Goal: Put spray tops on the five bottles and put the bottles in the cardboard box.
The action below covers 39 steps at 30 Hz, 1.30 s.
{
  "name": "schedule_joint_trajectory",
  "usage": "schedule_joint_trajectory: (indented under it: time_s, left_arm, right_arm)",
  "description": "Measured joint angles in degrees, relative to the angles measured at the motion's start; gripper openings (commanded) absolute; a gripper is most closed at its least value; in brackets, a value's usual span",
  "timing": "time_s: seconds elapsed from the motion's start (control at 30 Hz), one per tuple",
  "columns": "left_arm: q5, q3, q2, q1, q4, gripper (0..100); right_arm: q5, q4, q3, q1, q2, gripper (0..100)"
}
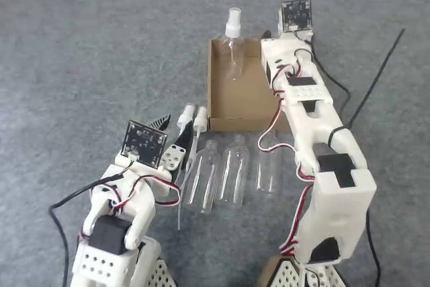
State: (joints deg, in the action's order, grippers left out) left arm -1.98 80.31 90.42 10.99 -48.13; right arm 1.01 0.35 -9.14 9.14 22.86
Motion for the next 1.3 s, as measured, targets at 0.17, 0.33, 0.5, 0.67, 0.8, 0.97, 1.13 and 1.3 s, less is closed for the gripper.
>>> schedule_joint_trajectory:
  time_s: [0.17,0.33,0.5,0.67,0.8,0.97,1.13,1.3]
  left_arm:
    - [0.0,0.0,0.0,0.0,0.0,13]
    - [-0.1,0.0,0.0,0.0,0.0,13]
    - [-0.1,0.0,0.0,0.0,0.0,13]
    - [-0.1,0.0,0.0,0.0,0.0,13]
    - [-0.1,0.0,0.0,0.0,0.0,13]
    - [-0.1,0.0,0.0,0.0,0.0,13]
    - [-0.1,0.0,0.0,0.0,0.0,13]
    - [-2.5,0.0,-0.1,-4.5,-3.0,13]
  right_arm:
    - [0.0,1.3,1.2,0.0,-3.4,30.3]
    - [0.0,8.6,3.3,0.1,-11.9,30.3]
    - [0.0,18.4,3.3,0.1,-21.6,30.3]
    - [0.0,34.0,3.3,0.1,-31.6,30.3]
    - [0.0,49.2,3.3,0.1,-38.6,30.3]
    - [0.0,71.3,3.3,0.1,-46.0,30.3]
    - [0.2,89.6,0.2,2.9,-52.2,30.3]
    - [-0.5,91.6,-14.2,10.5,-56.3,30.4]
